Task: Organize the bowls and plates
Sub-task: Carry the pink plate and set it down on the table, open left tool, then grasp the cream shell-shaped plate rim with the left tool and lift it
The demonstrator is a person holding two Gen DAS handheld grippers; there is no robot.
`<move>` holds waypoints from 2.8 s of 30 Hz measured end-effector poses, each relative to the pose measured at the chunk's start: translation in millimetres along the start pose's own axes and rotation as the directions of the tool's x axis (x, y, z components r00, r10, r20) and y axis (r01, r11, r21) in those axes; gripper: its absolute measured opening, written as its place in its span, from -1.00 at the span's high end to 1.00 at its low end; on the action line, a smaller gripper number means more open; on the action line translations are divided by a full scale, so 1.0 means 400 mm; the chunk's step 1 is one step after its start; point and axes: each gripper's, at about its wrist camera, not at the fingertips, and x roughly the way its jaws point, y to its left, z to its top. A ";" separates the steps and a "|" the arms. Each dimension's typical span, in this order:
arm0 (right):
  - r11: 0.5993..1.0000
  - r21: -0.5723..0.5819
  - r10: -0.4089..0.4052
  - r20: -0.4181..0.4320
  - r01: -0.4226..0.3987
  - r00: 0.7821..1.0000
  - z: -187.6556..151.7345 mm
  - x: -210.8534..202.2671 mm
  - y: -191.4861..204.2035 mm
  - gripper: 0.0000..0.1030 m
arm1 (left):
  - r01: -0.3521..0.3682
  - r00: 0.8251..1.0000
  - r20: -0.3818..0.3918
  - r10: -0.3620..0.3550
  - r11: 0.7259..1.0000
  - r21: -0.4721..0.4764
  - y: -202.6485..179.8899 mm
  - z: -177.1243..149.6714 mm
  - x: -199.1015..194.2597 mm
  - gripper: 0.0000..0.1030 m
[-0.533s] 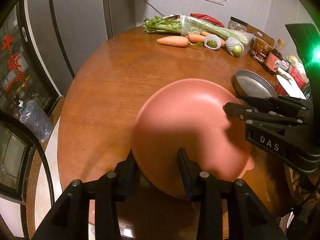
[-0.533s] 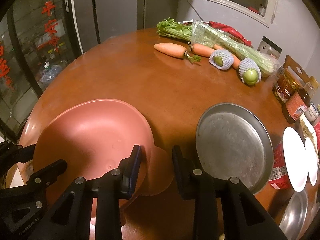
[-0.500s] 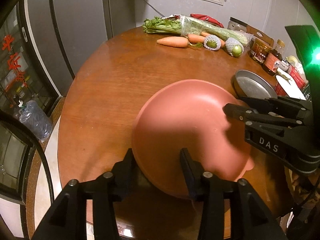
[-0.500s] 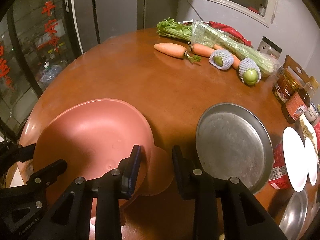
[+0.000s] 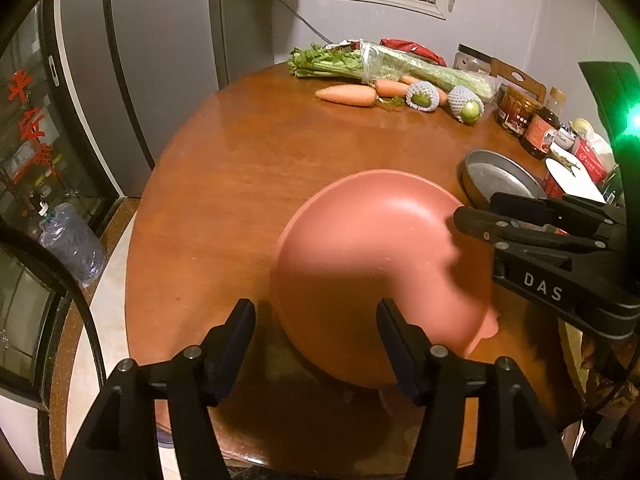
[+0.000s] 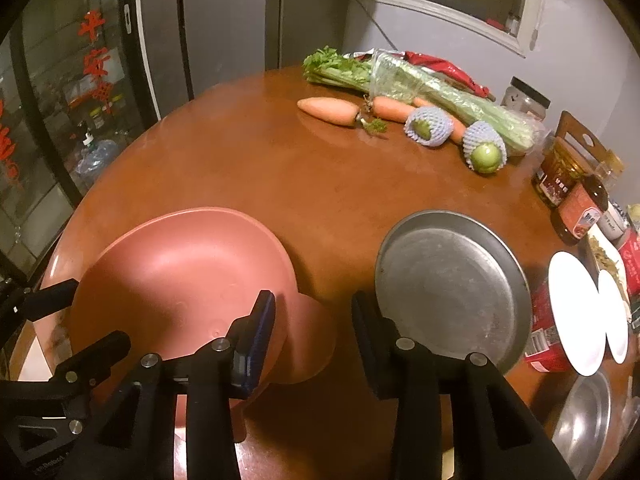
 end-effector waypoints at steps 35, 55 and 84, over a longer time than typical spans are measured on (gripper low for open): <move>0.982 0.184 -0.081 0.236 0.037 0.968 -0.164 -0.331 -0.153 -0.31 | 0.009 0.996 0.090 -0.021 0.992 0.127 -0.187 -0.022 -0.108 -0.38; 0.938 0.320 -0.170 0.099 0.130 0.981 -0.440 -0.387 -0.284 -0.34 | 0.130 0.990 0.017 -0.140 0.953 0.275 -0.364 -0.056 -0.075 -0.39; 0.948 0.316 -0.063 0.038 0.048 0.997 -0.468 -0.268 -0.298 0.31 | 0.223 0.975 -0.069 -0.212 0.918 0.329 -0.452 -0.104 -0.022 -0.01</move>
